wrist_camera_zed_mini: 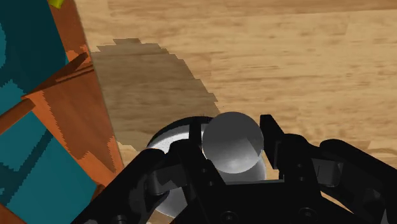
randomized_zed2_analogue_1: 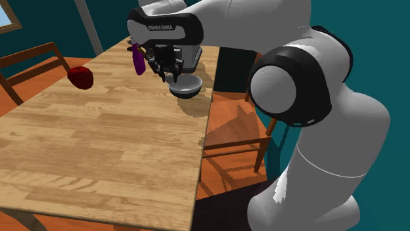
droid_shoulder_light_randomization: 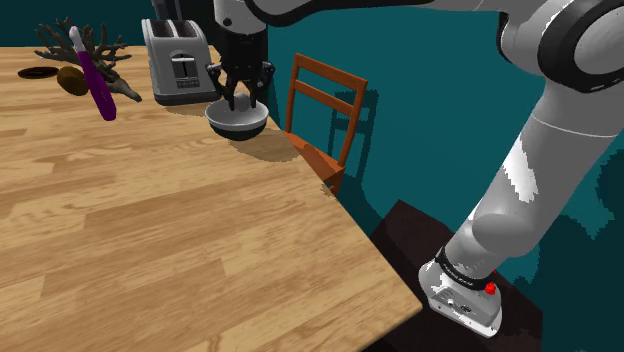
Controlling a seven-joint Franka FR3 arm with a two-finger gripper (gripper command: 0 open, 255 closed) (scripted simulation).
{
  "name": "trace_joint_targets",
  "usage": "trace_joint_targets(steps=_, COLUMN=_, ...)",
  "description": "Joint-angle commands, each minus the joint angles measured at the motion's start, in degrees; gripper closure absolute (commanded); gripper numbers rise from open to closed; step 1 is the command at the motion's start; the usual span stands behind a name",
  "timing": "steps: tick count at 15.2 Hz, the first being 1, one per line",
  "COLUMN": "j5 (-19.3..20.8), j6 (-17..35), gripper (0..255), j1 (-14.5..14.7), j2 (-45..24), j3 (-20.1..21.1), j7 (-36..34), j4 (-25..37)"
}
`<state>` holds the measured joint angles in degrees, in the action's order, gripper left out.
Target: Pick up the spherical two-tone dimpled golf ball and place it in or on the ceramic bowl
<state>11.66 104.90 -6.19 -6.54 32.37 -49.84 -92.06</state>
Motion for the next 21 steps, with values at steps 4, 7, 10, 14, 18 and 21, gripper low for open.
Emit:
trace_joint_targets(steps=4, j5=4.00, j6=-2.64, gripper=255, j1=-0.16, j2=-9.07, j3=-1.69, j7=2.92, j4=10.95)
trace_joint_targets(steps=7, j5=6.16, j6=-5.04, gripper=255, j1=0.30, j2=-14.92, j3=-2.85, j7=5.07, j4=18.99)
trace_joint_targets(steps=10, j5=8.39, j6=-8.47, gripper=255, j1=1.56, j2=-21.80, j3=-4.16, j7=7.57, j4=29.33)
trace_joint_targets(steps=14, j5=8.60, j6=-6.62, gripper=255, j1=1.15, j2=-22.74, j3=-4.49, j7=7.85, j4=28.42)
trace_joint_targets(steps=18, j5=8.37, j6=-3.03, gripper=255, j1=0.17, j2=-21.86, j3=-4.43, j7=7.30, j4=23.86)
trace_joint_targets(steps=21, j5=8.33, j6=-0.51, gripper=255, j1=-0.39, j2=-21.46, j3=-4.44, j7=6.89, j4=20.89)
